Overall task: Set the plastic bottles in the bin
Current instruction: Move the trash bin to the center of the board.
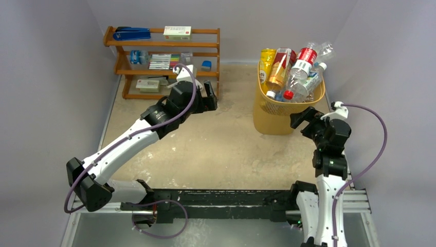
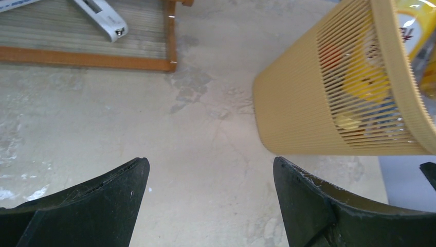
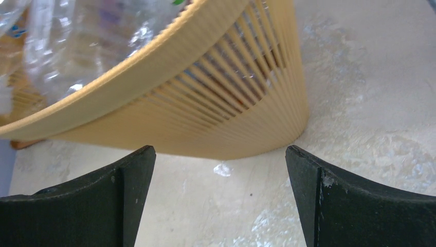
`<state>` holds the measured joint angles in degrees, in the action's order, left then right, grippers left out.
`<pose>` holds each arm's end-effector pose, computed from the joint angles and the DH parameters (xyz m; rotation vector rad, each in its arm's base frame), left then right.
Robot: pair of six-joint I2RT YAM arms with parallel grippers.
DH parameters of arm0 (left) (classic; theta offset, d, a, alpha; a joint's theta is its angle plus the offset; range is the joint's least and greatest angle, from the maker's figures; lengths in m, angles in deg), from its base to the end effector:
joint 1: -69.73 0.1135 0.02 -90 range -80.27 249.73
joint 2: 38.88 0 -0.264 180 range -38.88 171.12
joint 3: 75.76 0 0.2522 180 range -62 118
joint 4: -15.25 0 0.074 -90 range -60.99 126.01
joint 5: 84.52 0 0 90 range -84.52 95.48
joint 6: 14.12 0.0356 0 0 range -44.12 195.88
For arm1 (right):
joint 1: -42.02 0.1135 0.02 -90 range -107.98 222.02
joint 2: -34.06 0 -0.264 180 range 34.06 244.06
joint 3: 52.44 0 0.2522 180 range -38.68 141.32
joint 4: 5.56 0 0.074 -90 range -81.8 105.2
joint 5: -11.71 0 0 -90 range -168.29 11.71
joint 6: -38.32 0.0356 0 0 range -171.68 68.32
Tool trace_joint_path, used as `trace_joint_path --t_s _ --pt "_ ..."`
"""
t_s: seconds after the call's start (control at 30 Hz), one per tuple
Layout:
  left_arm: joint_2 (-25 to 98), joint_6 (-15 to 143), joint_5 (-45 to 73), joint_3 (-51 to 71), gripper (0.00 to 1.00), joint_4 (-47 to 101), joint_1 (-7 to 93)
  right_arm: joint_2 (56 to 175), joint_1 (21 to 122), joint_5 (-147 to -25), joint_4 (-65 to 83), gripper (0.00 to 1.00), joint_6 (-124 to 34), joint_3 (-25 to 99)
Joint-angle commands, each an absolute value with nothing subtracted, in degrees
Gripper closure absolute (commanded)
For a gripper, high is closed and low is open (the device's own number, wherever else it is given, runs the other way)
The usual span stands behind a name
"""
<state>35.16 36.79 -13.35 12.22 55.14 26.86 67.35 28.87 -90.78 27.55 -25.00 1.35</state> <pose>0.2196 -0.1882 0.3810 -0.1438 2.0411 -0.5801 0.1397 -0.0247 0.3230 0.4631 1.7397 0.3641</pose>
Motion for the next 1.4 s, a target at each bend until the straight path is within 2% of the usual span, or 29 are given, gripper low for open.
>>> trace_joint_path --t_s 0.0,0.23,0.5,0.83,1.07,1.37 --pt "33.97 38.78 -18.65 11.02 0.09 51.04 27.35 69.67 28.96 -86.23 15.40 0.00 -24.54 -2.96" --pt "30.72 39.91 -21.71 5.86 0.09 47.09 28.26 72.09 28.98 -86.78 5.18 0.00 -23.33 -11.37" --pt "29.82 39.97 -22.62 3.23 0.09 47.29 32.14 78.29 28.98 -87.71 -5.44 0.00 -23.39 -15.37" --pt "27.89 42.03 -23.40 -2.14 0.09 45.40 40.61 88.91 29.00 -88.58 -15.72 0.00 -23.95 -15.33" --pt "28.50 43.04 -19.85 -8.38 0.09 40.43 48.58 95.61 29.54 -89.18 -21.05 0.00 -24.75 -14.28" --pt "32.06 46.88 -15.19 -16.35 0.09 30.76 58.74 104.18 37.07 -83.89 -25.92 0.00 -26.00 -11.38"
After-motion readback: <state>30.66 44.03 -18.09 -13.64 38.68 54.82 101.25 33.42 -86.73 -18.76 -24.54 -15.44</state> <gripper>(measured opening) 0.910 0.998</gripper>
